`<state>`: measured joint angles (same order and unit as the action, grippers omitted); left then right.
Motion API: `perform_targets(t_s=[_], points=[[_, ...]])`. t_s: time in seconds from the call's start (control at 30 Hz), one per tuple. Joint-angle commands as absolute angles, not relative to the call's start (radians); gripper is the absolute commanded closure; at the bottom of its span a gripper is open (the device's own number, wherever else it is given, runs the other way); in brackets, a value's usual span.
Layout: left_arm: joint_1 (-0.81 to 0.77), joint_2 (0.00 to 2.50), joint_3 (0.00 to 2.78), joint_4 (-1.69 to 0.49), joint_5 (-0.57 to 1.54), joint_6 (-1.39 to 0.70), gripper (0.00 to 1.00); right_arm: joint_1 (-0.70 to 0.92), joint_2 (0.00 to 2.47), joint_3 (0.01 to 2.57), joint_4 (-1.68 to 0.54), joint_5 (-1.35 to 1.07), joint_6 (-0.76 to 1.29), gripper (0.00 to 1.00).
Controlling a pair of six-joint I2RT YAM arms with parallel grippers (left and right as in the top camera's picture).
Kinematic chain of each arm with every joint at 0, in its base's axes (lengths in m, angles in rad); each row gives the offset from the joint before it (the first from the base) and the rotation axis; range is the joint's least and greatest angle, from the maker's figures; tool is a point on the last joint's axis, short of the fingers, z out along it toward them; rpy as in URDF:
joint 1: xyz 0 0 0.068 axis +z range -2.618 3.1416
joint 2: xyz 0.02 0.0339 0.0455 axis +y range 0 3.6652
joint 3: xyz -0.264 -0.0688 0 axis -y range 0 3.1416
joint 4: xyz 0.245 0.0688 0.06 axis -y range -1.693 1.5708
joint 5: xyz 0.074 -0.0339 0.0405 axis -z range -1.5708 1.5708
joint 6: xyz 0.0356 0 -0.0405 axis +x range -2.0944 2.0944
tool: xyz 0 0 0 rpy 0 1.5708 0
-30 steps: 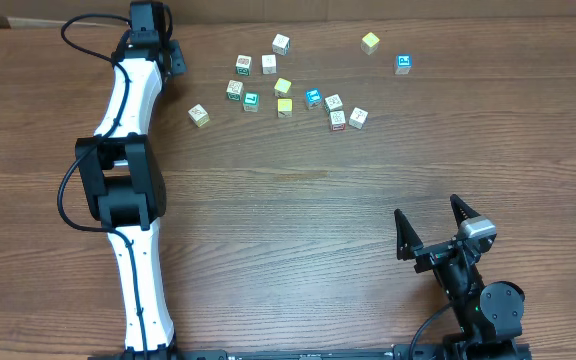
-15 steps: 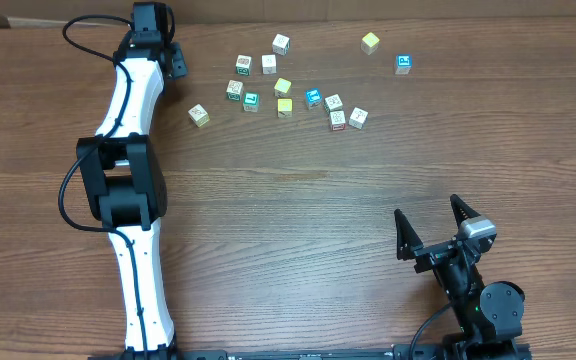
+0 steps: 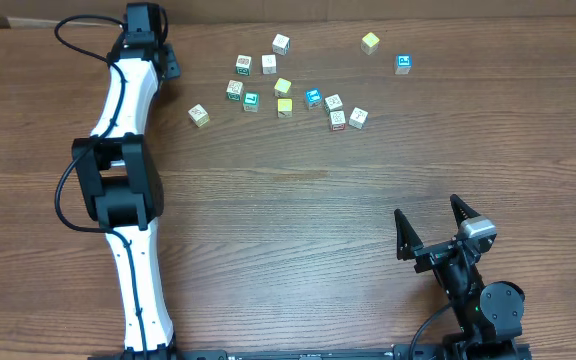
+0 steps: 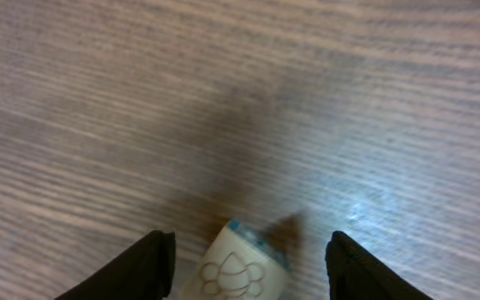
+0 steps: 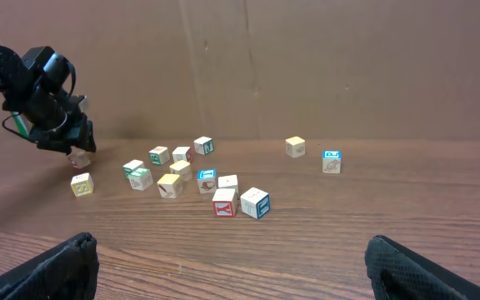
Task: Form a circle
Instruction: 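Lower the left gripper onto the blue-bordered block and close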
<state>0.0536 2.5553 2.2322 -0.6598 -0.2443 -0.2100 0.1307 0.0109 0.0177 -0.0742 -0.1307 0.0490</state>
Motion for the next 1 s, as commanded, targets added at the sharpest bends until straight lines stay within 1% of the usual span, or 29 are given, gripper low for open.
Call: perform_targets(t_s=[0.0, 0.03, 0.13, 0.23, 0.33, 0.4, 0.47, 0.53, 0.63, 0.67, 0.7, 0.8, 0.87, 0.97], points=[[0.065, 2.581, 2.245, -0.682, -0.262, -0.202, 0.44, 0.126, 0.003, 0.008, -0.07, -0.129, 0.044, 0.0], [0.065, 2.581, 2.245, -0.692, -0.262, -0.202, 0.44, 0.126, 0.003, 0.008, -0.07, -0.129, 0.044, 0.0], [0.065, 2.581, 2.245, -0.71, -0.261, -0.202, 0.48, 0.126, 0.003, 0.008, -0.07, -0.129, 0.044, 0.0], [0.065, 2.581, 2.245, -0.71, -0.259, -0.202, 0.61, 0.126, 0.003, 0.008, -0.07, -0.129, 0.044, 0.0], [0.065, 2.581, 2.245, -0.708, -0.236, -0.201, 0.64, 0.126, 0.003, 0.008, -0.07, -0.129, 0.044, 0.0], [0.065, 2.581, 2.245, -0.707, -0.209, -0.202, 0.69, 0.126, 0.003, 0.008, -0.07, -0.129, 0.044, 0.0], [0.065, 2.581, 2.245, -0.709, -0.182, -0.202, 0.69, 0.126, 0.003, 0.008, -0.07, -0.129, 0.044, 0.0], [0.065, 2.581, 2.245, -0.714, -0.152, -0.202, 0.66, 0.126, 0.003, 0.008, -0.07, -0.129, 0.044, 0.0], [0.065, 2.581, 2.245, -0.732, -0.113, -0.202, 0.65, 0.126, 0.003, 0.008, -0.07, -0.129, 0.044, 0.0], [0.065, 2.581, 2.245, -0.738, -0.11, -0.202, 0.62, 0.126, 0.003, 0.008, -0.07, -0.129, 0.044, 0.0], [0.065, 2.581, 2.245, -0.745, -0.111, -0.202, 0.62, 0.126, 0.003, 0.008, -0.07, -0.129, 0.044, 0.0], [0.065, 2.581, 2.245, -0.756, -0.111, -0.202, 0.62, 0.126, 0.003, 0.008, -0.07, -0.129, 0.044, 0.0], [0.065, 2.581, 2.245, -0.76, -0.111, -0.202, 0.65, 0.126, 0.003, 0.008, -0.07, -0.129, 0.044, 0.0], [0.065, 2.581, 2.245, -0.754, -0.113, -0.202, 0.64, 0.126, 0.003, 0.008, -0.07, -0.129, 0.044, 0.0]])
